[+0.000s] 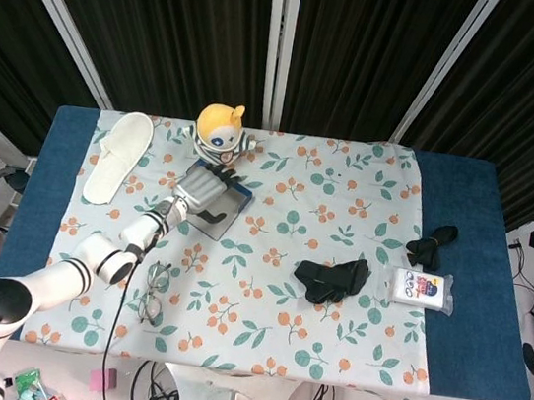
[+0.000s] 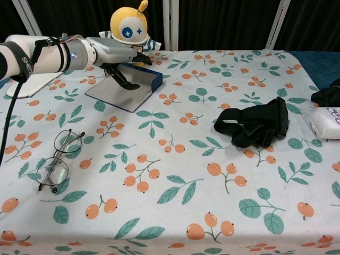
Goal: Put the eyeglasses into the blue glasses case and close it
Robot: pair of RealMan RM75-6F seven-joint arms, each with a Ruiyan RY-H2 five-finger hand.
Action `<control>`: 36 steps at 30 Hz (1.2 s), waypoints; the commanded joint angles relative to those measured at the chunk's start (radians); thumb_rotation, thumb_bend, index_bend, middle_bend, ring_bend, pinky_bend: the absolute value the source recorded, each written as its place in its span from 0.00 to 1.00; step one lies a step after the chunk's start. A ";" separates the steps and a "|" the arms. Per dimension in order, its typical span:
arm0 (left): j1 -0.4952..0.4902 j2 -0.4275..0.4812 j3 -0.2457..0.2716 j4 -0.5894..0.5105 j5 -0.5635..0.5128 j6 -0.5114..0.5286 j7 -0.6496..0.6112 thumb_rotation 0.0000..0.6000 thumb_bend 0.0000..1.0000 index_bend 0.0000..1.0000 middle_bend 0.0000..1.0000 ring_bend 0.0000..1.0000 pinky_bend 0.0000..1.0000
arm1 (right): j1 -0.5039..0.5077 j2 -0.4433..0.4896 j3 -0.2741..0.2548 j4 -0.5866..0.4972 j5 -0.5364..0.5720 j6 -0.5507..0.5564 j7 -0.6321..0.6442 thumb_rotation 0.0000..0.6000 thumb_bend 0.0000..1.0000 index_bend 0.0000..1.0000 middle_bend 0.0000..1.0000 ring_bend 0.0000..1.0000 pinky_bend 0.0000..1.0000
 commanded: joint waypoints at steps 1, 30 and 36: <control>-0.010 -0.011 0.008 0.020 -0.031 -0.021 0.043 0.52 0.33 0.06 0.07 0.05 0.18 | -0.002 0.001 0.000 0.003 0.001 0.000 0.002 1.00 0.21 0.00 0.00 0.00 0.00; 0.052 0.084 0.038 -0.221 -0.298 0.110 0.332 0.63 0.33 0.06 0.37 0.10 0.21 | 0.008 -0.013 -0.010 0.011 -0.001 -0.042 -0.007 1.00 0.22 0.00 0.00 0.00 0.00; 0.062 0.090 0.052 -0.227 -0.291 0.149 0.345 0.71 0.33 0.06 0.24 0.09 0.21 | 0.009 -0.015 -0.010 0.013 0.002 -0.047 -0.008 1.00 0.22 0.00 0.00 0.00 0.00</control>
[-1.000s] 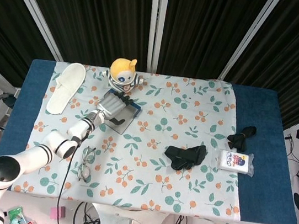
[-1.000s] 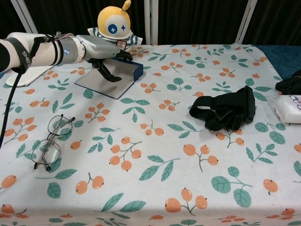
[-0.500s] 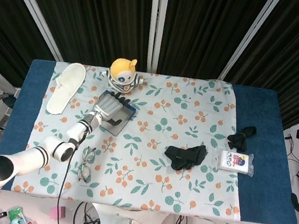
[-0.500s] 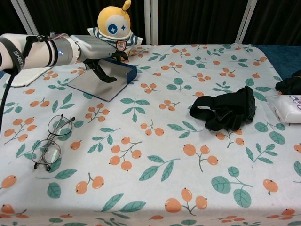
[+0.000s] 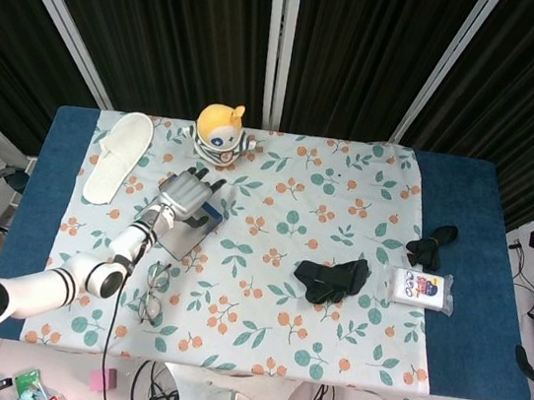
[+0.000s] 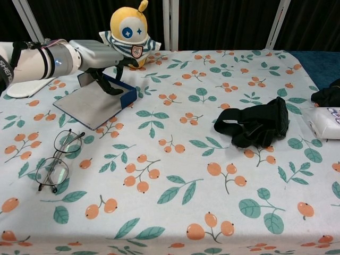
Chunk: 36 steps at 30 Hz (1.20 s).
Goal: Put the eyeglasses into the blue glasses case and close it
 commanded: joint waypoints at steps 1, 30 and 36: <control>0.004 0.002 0.007 0.009 0.009 0.008 -0.001 0.73 0.33 0.06 0.19 0.08 0.21 | 0.000 0.000 0.000 0.000 0.000 -0.001 -0.001 1.00 0.22 0.00 0.00 0.00 0.00; 0.029 -0.005 0.005 0.108 -0.259 -0.015 0.156 0.53 0.33 0.30 0.66 0.30 0.32 | 0.001 -0.003 -0.002 0.007 0.007 -0.015 0.004 1.00 0.22 0.00 0.00 0.00 0.00; 0.010 0.022 0.023 0.038 -0.455 0.022 0.281 0.47 0.33 0.29 0.64 0.29 0.32 | 0.003 -0.004 -0.002 0.010 0.009 -0.021 0.002 1.00 0.22 0.00 0.00 0.00 0.00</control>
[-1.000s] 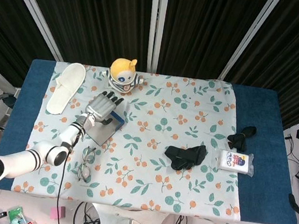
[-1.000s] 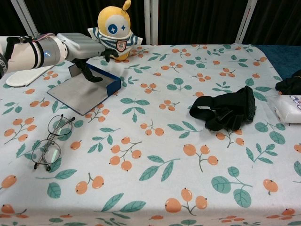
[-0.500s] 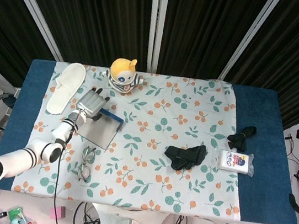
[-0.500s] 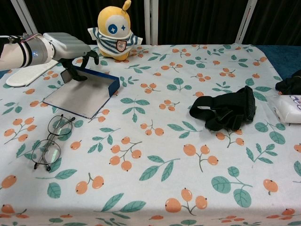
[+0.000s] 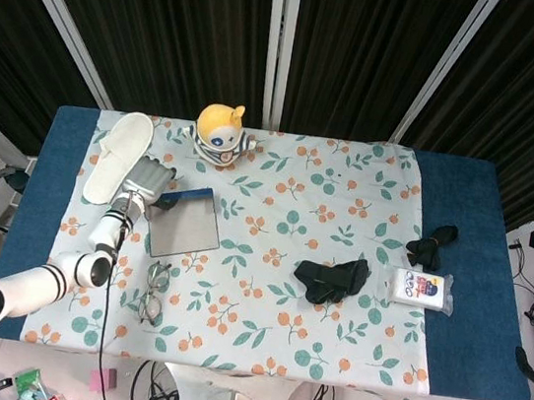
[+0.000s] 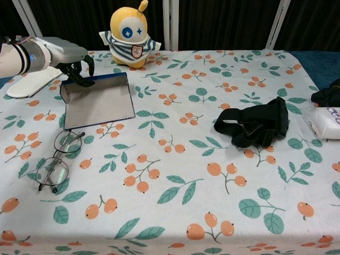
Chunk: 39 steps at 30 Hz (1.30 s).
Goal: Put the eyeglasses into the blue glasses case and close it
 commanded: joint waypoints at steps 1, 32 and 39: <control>-0.013 0.021 0.008 -0.060 -0.111 0.027 0.085 0.46 0.33 0.29 0.63 0.29 0.32 | 0.001 -0.001 0.000 0.000 0.000 -0.003 -0.003 1.00 0.22 0.00 0.00 0.00 0.00; 0.329 0.375 0.098 -0.886 0.271 0.552 -0.141 0.19 0.25 0.06 0.12 0.11 0.21 | 0.031 0.007 0.042 -0.007 0.040 -0.026 -0.010 1.00 0.22 0.00 0.00 0.00 0.00; 0.408 0.310 0.157 -0.951 0.361 0.658 -0.096 0.18 0.25 0.06 0.12 0.10 0.21 | 0.040 0.009 0.057 -0.026 0.029 -0.001 -0.027 1.00 0.22 0.00 0.00 0.00 0.00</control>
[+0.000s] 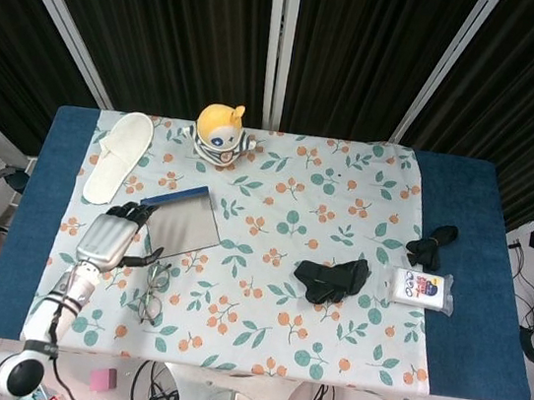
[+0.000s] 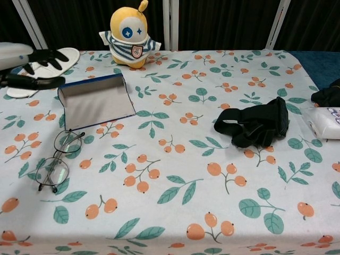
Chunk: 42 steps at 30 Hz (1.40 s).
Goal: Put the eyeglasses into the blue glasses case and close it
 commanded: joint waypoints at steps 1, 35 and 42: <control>0.042 -0.045 0.035 -0.009 0.072 0.054 0.027 0.20 0.25 0.06 0.11 0.09 0.20 | 0.000 -0.001 0.005 -0.007 0.000 0.011 -0.004 1.00 0.22 0.00 0.00 0.00 0.00; 0.146 -0.242 0.089 0.094 0.122 0.016 0.140 0.74 0.21 0.00 0.00 0.02 0.15 | -0.025 -0.001 0.018 -0.021 0.030 0.047 0.001 1.00 0.24 0.00 0.00 0.00 0.00; 0.167 -0.240 0.098 0.109 0.126 0.016 0.154 0.83 0.21 0.00 0.00 0.02 0.15 | -0.026 0.000 0.017 -0.029 0.028 0.049 -0.006 1.00 0.23 0.00 0.00 0.00 0.00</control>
